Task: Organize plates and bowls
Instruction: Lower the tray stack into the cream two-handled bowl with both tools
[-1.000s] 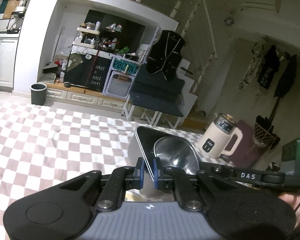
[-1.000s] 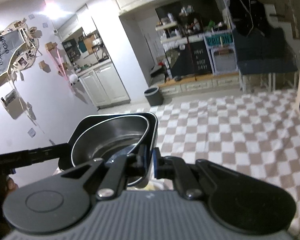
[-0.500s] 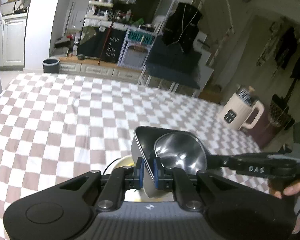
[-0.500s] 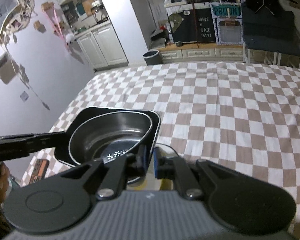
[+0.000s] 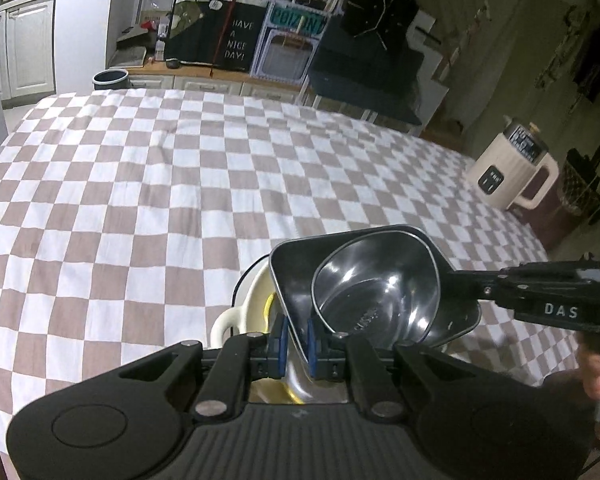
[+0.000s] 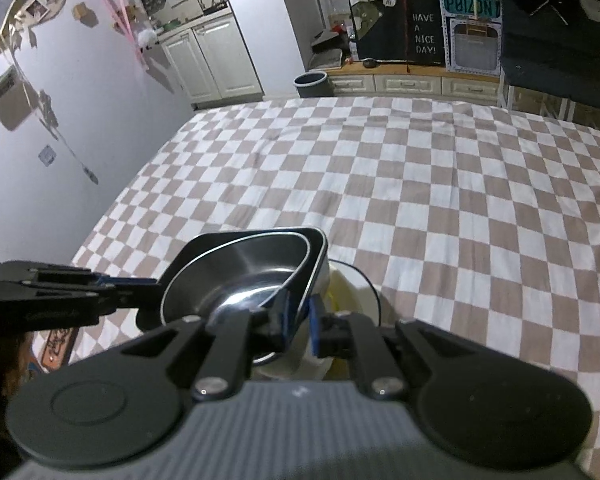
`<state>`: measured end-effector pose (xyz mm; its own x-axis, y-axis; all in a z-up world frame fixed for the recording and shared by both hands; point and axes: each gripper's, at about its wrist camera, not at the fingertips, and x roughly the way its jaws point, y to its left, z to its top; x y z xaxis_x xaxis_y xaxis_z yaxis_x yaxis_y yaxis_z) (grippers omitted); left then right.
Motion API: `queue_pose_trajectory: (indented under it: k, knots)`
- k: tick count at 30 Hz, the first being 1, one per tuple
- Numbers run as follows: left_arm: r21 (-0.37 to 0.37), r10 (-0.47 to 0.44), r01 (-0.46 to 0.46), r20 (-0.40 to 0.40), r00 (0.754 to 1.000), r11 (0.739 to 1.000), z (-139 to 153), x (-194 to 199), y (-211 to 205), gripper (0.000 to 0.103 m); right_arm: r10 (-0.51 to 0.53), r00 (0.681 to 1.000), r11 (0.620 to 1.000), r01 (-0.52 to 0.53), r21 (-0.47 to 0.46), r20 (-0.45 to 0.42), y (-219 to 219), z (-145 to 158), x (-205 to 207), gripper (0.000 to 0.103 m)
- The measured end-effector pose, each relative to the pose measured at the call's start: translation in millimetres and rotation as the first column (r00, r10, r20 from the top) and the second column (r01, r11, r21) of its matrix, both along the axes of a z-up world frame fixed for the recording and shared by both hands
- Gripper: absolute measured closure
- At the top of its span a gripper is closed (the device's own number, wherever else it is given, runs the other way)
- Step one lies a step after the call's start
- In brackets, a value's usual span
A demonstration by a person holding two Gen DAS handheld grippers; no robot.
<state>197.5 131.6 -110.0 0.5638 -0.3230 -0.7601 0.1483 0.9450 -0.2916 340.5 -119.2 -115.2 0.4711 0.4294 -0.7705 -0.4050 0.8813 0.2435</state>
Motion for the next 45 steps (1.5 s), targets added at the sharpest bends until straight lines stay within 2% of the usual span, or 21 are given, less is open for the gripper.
queue_pose_trajectory:
  k: [19, 33, 45]
  knots:
    - [0.053, -0.030, 0.033, -0.053, 0.998, 0.998, -13, 3, -9, 0.093, 0.060, 0.997, 0.993, -0.064, -0.096, -0.037, 6, -16, 0, 0.089]
    - [0.028, -0.032, 0.032, -0.006, 0.999, 0.999, -2, -1, -6, 0.093, 0.123, 0.990, 0.973, -0.135, -0.187, -0.072, 14, -38, -9, 0.089]
    - [0.033, -0.041, 0.042, -0.042, 0.998, 0.999, -7, 0, -6, 0.093, 0.095, 0.993, 0.985, -0.105, -0.140, -0.074, 9, -33, -4, 0.089]
